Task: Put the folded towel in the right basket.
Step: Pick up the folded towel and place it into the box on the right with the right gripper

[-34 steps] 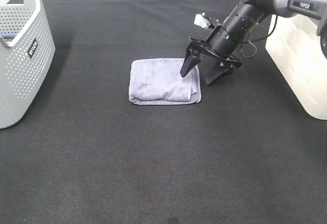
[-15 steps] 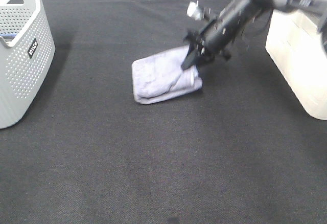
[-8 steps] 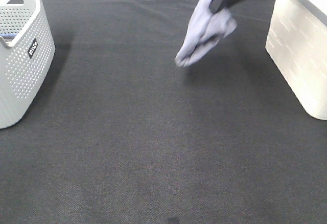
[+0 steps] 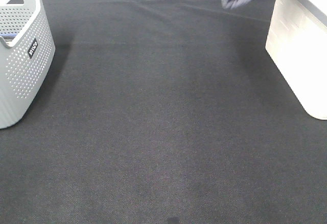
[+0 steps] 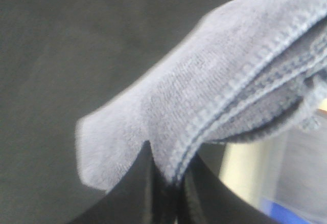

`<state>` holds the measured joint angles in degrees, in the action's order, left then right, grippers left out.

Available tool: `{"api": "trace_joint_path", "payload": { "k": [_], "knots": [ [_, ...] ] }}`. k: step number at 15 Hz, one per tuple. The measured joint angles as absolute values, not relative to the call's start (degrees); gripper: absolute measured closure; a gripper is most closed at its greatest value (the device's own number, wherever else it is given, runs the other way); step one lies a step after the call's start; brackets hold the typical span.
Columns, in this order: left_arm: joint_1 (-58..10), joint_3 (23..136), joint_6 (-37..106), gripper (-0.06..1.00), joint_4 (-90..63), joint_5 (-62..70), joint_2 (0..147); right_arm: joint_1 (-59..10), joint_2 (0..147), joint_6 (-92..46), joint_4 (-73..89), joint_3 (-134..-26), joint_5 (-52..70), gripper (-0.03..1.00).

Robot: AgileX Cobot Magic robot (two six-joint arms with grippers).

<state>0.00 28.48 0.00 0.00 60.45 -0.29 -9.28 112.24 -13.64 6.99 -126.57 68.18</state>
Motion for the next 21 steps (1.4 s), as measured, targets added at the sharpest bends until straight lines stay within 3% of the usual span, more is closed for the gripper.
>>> {"api": "trace_joint_path", "payload": {
  "k": [8,14,18,21],
  "knots": [
    [0.0,28.5,0.0,-0.03,0.0,60.4,-0.3,12.4,110.7,-10.4,10.4,-126.6,69.8,0.89],
    [0.0,28.5,0.0,-0.03,0.0,60.4,-0.3,12.5,119.7,-10.4,10.4,-126.6,70.1,0.86],
    [0.0,28.5,0.0,-0.03,0.0,60.4,-0.3,12.5,122.0,-8.8,8.5,-126.6,70.0,0.35],
    [0.0,28.5,0.0,-0.03,0.0,60.4,-0.3,12.5,121.8,-8.8,10.4,-126.6,70.0,0.26]
  ]
}}
